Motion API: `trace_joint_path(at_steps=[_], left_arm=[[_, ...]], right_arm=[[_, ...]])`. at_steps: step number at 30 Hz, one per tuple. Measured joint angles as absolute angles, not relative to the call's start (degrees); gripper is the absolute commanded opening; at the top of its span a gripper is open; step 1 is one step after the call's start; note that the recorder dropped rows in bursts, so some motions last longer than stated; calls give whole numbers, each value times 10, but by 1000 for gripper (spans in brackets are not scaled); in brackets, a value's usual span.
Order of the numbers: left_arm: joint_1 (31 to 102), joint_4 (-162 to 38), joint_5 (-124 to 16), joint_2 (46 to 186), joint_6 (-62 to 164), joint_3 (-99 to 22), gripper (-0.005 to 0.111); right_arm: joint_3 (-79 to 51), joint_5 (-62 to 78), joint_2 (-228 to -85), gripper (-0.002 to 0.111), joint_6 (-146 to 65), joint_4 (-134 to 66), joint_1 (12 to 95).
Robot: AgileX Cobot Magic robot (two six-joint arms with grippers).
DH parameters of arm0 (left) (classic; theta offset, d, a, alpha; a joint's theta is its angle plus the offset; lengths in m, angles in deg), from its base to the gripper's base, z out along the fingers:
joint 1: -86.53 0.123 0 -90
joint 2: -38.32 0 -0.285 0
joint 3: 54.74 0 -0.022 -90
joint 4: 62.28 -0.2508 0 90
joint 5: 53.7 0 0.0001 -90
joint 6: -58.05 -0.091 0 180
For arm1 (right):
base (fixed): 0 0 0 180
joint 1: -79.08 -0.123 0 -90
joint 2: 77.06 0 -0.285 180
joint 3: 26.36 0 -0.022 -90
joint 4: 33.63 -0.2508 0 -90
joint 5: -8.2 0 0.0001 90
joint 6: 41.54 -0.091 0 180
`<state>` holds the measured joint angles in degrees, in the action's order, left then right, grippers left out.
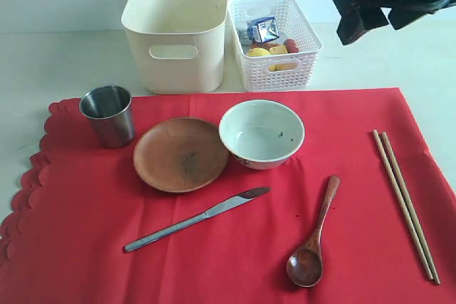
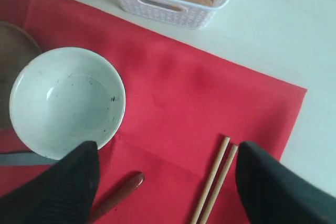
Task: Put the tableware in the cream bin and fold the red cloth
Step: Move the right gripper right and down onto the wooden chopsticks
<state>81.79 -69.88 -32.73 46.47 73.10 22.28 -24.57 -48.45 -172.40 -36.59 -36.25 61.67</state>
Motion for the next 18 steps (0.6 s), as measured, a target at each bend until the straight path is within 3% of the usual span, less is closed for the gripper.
trace_joint_path(at_steps=[9, 18], left_arm=[[818, -699, -327, 465, 731, 223, 0], [818, -699, -327, 465, 731, 223, 0]], right_arm=[[-132, -469, -1707, 61, -375, -350, 617], [-51, -421, -1707, 61, -433, -298, 620]])
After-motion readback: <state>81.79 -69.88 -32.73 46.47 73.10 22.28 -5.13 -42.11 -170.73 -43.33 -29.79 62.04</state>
